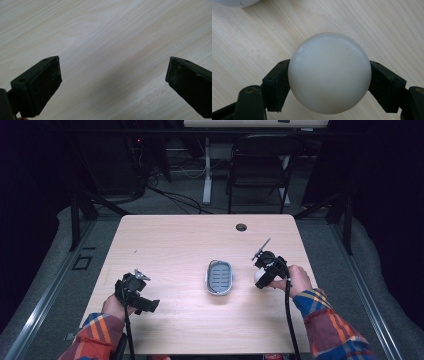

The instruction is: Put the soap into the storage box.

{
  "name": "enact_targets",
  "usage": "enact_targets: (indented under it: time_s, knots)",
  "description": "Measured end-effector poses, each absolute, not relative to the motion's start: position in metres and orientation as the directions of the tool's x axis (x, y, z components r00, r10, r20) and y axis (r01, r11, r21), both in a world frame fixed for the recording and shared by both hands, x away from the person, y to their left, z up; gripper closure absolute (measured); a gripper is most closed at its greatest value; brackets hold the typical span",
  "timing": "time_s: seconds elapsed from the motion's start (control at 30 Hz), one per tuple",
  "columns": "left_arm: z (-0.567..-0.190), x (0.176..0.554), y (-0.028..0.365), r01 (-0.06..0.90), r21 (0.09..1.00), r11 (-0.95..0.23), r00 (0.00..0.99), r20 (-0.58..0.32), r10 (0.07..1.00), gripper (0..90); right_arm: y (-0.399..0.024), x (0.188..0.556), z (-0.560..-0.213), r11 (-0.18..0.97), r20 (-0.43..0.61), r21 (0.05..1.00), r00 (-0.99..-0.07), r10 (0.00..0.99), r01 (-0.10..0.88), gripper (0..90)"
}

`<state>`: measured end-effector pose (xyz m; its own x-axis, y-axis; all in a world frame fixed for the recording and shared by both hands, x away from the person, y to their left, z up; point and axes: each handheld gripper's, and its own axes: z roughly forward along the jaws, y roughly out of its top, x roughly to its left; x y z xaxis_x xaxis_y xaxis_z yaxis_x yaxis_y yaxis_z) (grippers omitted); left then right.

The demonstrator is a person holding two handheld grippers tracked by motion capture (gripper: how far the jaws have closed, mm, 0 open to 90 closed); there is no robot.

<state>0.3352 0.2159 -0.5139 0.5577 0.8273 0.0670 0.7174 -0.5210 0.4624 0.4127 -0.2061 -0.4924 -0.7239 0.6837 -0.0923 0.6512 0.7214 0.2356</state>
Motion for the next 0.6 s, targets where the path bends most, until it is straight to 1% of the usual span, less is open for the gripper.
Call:
enact_targets:
  time_s: [0.03, 0.1, 0.13, 0.2, 0.23, 0.33, 0.4, 0.43, 0.6]
  knots:
    - [-0.514, 0.335, 0.216, 0.717, 0.462, -0.521, 0.558, 0.067, 0.827, 0.3, -0.203, 0.414, -0.492, 0.72, -0.091, 0.246, -0.724, 0.683, 0.649, 24.6]
    - [-0.514, 0.335, 0.216, 0.717, 0.462, -0.522, 0.559, 0.066, 0.827, 0.3, -0.2, 0.416, -0.489, 0.732, -0.102, 0.236, -0.733, 0.673, 0.639, 24.6]
    - [-0.514, 0.335, 0.216, 0.717, 0.463, -0.521, 0.559, 0.066, 0.827, 0.3, -0.198, 0.416, -0.489, 0.724, -0.095, 0.25, -0.728, 0.679, 0.643, 24.5]
    - [-0.514, 0.335, 0.216, 0.717, 0.463, -0.522, 0.56, 0.065, 0.826, 0.3, -0.195, 0.418, -0.485, 0.739, -0.107, 0.237, -0.739, 0.665, 0.631, 24.6]
    - [-0.514, 0.335, 0.216, 0.717, 0.463, -0.522, 0.56, 0.065, 0.826, 0.3, -0.193, 0.418, -0.485, 0.728, -0.097, 0.257, -0.733, 0.674, 0.636, 24.6]
    - [-0.514, 0.335, 0.216, 0.716, 0.464, -0.522, 0.561, 0.065, 0.826, 0.3, -0.191, 0.42, -0.482, 0.741, -0.107, 0.243, -0.742, 0.662, 0.626, 24.5]
    - [-0.514, 0.335, 0.216, 0.717, 0.462, -0.522, 0.56, 0.064, 0.826, 0.3, -0.186, 0.421, -0.48, 0.74, -0.102, 0.258, -0.744, 0.66, 0.621, 24.6]
    - [-0.514, 0.335, 0.216, 0.716, 0.463, -0.522, 0.56, 0.064, 0.826, 0.3, -0.183, 0.423, -0.478, 0.752, -0.112, 0.238, -0.752, 0.65, 0.614, 24.6]
    - [-0.514, 0.335, 0.216, 0.717, 0.463, -0.522, 0.56, 0.064, 0.826, 0.3, -0.176, 0.426, -0.475, 0.758, -0.113, 0.25, -0.759, 0.641, 0.603, 24.5]
